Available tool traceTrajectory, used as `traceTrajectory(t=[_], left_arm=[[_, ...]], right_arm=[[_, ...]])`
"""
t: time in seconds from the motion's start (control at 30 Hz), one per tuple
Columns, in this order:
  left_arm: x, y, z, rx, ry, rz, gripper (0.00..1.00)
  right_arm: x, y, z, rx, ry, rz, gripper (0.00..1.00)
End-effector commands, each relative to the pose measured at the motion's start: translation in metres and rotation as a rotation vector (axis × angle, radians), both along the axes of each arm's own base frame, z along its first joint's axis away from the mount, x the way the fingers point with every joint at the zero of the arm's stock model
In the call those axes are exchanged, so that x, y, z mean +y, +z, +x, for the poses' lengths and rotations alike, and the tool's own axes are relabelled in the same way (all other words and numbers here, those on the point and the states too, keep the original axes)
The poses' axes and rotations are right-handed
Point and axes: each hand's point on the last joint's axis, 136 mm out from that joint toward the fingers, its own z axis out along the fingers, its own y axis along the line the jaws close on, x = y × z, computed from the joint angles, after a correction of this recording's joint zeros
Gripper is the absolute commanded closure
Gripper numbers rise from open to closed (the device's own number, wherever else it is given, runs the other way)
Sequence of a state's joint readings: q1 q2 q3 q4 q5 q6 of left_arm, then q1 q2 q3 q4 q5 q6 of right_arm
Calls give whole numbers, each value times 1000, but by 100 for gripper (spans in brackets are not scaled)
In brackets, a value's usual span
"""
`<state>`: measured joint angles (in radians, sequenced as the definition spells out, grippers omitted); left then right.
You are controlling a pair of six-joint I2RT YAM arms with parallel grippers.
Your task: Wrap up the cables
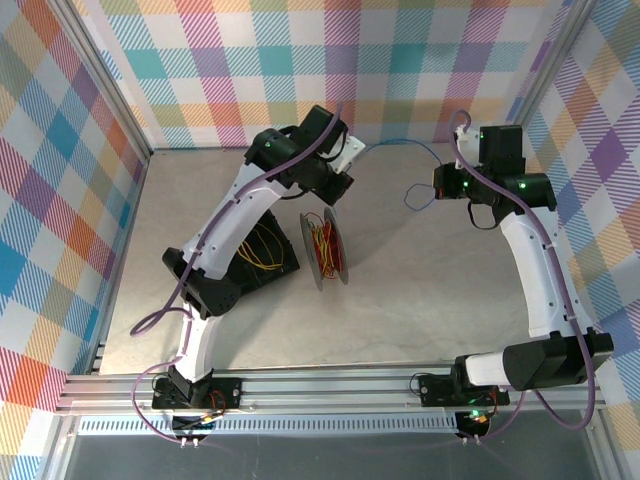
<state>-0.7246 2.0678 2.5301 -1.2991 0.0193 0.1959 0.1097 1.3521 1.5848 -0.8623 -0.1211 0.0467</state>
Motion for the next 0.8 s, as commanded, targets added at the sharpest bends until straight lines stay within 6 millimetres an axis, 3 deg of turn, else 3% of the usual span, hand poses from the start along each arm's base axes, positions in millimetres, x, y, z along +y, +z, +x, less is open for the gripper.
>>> traceTrajectory(t=[0.0, 0.07, 0.17, 0.27, 0.37, 0.47, 0.6, 0.67, 0.77], left_arm=[[-2, 45, -5, -105, 9, -134, 61], [-1, 57, -3, -137, 57, -204, 24], [9, 73, -8, -156, 136, -289, 0], [28, 83, -15, -164, 250, -366, 0], [52, 73, -26, -143, 382, -430, 0], [75, 40, -39, -91, 499, -428, 0], [99, -25, -56, 15, 626, -339, 0], [102, -48, -63, 70, 652, -325, 0], [97, -71, -69, 129, 662, -323, 8]], right_arm=[[6, 11, -1, -16, 6, 71, 100], [9, 10, -3, 0, 4, 105, 100], [8, 10, -7, 15, -23, 139, 100], [5, 12, -9, 14, -49, 160, 100], [4, 15, -12, 9, -60, 172, 100], [3, 15, -15, 4, -68, 188, 100], [6, 11, -19, 8, -59, 216, 100], [9, 9, -20, 11, -51, 231, 100], [10, 4, -23, 15, -48, 245, 100]])
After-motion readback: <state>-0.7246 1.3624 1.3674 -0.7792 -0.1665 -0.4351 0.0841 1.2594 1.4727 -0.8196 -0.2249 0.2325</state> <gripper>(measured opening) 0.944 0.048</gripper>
